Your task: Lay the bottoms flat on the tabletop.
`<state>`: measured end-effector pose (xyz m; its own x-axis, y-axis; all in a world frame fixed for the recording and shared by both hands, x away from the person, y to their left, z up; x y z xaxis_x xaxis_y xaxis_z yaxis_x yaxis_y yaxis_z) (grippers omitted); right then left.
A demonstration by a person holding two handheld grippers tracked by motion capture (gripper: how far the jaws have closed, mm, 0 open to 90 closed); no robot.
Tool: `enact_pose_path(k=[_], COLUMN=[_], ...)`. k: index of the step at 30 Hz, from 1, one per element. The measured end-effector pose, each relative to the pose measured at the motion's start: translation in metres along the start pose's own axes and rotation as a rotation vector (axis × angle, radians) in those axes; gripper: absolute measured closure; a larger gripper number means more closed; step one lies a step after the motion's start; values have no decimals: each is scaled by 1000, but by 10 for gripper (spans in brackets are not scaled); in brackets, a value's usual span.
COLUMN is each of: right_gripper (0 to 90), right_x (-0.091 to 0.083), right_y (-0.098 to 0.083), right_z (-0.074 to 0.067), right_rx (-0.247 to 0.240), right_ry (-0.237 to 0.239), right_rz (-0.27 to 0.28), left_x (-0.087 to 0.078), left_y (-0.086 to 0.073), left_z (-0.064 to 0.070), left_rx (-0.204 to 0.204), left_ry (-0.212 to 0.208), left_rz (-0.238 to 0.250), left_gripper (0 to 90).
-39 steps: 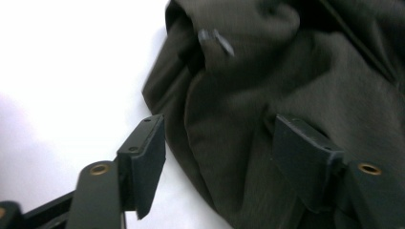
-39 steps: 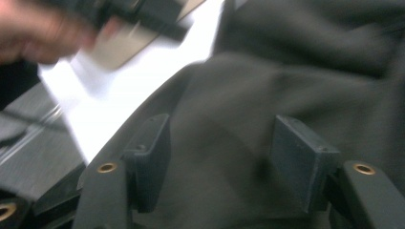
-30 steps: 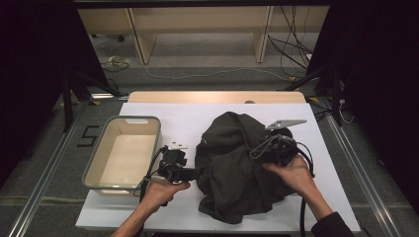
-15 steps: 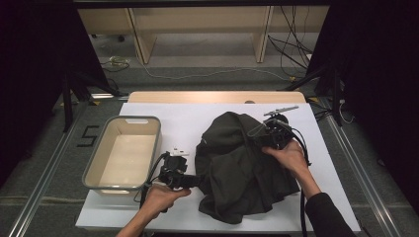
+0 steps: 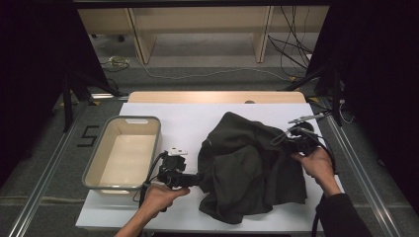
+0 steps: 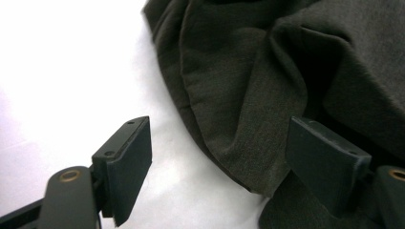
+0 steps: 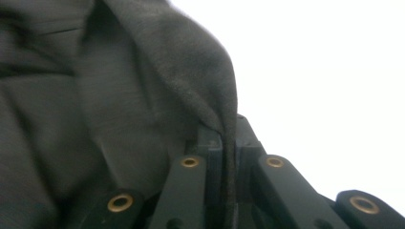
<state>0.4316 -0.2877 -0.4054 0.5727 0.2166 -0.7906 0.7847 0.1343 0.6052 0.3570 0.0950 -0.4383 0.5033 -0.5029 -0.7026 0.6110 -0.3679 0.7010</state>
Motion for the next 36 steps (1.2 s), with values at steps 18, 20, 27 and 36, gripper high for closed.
enact_pose_path(k=[18, 20, 27, 36], right_gripper=[859, 858, 810, 366], right_x=[-36, -33, -31, -42], right_y=[-59, -60, -57, -26], right_z=[70, 66, 60, 52], right_rx=[154, 134, 131, 151], right_ry=[-60, -54, -9, 101], right_rz=[-28, -38, -36, 98], left_x=[0, 7, 45, 62], left_y=[2, 2, 3, 8], left_z=[4, 6, 17, 18], left_rx=[-2, -14, -30, 56], left_ry=[-28, -47, -90, -74], left_rz=[11, -2, -50, -59], left_gripper=[264, 267, 311, 849])
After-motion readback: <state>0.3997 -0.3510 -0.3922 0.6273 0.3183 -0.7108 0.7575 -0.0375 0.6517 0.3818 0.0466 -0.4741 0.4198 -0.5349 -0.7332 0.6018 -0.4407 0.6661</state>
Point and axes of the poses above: each handheld gripper's, and its own axes: x roughly forward along the jaws, y roughly out of its top, z roughly to its right, the point moved 1 cm from there along x, roughly forward along the jaws, and after that the axes turned 10 degrees about x, right-handed, at the moved point
